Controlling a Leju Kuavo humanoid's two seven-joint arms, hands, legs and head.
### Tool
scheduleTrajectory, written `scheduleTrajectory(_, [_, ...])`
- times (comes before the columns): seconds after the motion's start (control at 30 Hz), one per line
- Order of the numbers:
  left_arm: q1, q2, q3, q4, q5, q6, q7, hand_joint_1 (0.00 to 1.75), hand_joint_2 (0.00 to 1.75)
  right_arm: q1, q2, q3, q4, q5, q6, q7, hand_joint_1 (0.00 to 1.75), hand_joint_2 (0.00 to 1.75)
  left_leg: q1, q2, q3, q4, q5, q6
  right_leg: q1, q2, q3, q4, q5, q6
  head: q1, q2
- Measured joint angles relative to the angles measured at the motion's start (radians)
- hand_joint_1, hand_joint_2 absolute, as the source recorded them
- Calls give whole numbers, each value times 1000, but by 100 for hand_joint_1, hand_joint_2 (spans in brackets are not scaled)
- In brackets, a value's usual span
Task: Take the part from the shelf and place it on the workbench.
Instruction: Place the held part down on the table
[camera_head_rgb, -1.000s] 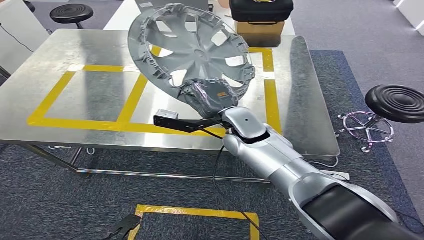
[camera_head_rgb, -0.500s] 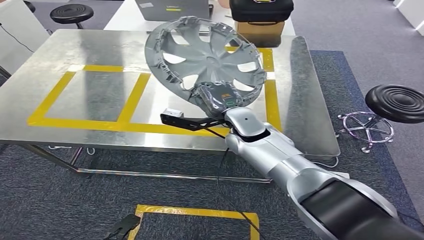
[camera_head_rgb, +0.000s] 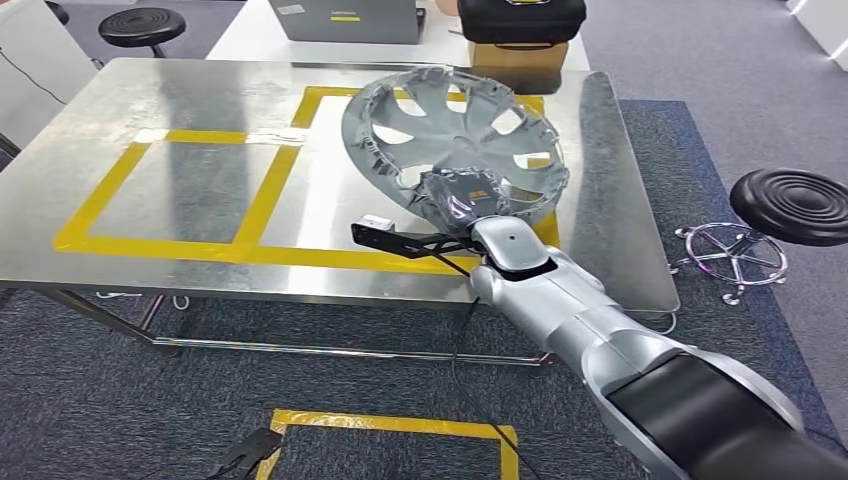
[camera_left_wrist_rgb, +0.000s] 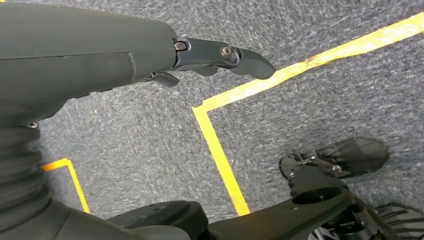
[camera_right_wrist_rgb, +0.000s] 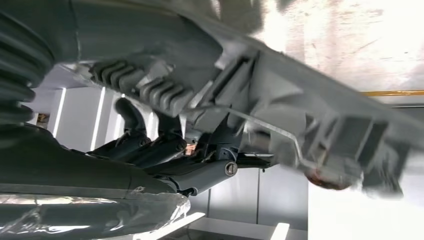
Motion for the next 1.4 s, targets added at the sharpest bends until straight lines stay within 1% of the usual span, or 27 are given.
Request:
scheduleTrajectory(0.1, [0, 1, 0, 0, 6, 15, 4, 0, 0, 0, 0, 0, 6, 11, -2, -6, 0, 175, 0, 0, 0, 0, 0, 0, 0, 0, 0, 0, 0, 0, 0, 0])
scheduleTrajectory(0.3, [2, 3, 0, 0, 4, 34, 27, 0, 0, -2, 13, 0, 7, 27, -8, -22, 0, 175, 0, 0, 0, 0, 0, 0, 0, 0, 1, 0, 0, 0, 0, 0])
scheduleTrajectory(0.6, [4, 4, 0, 0, 4, 39, 32, 0, 0, -2, 36, 1, -18, 34, -8, -34, 0, 175, 0, 0, 1, 0, 0, 0, 0, -1, 1, 0, 0, 0, 0, 0])
scheduleTrajectory(1.1, [6, 5, 0, 0, 3, 39, 34, 0, 0, 0, 46, 4, -46, 37, -9, -44, 0, 175, 0, 0, 1, 0, 0, 0, 0, 0, 2, 0, 0, 0, 0, 0])
scheduleTrajectory(1.4, [9, 5, 2, 0, 10, 47, 39, 0, 0, 13, 50, 5, -88, 13, -24, -65, 0, 175, 0, 0, 1, 0, 0, 0, 0, 0, 2, 0, 0, 0, 0, 0])
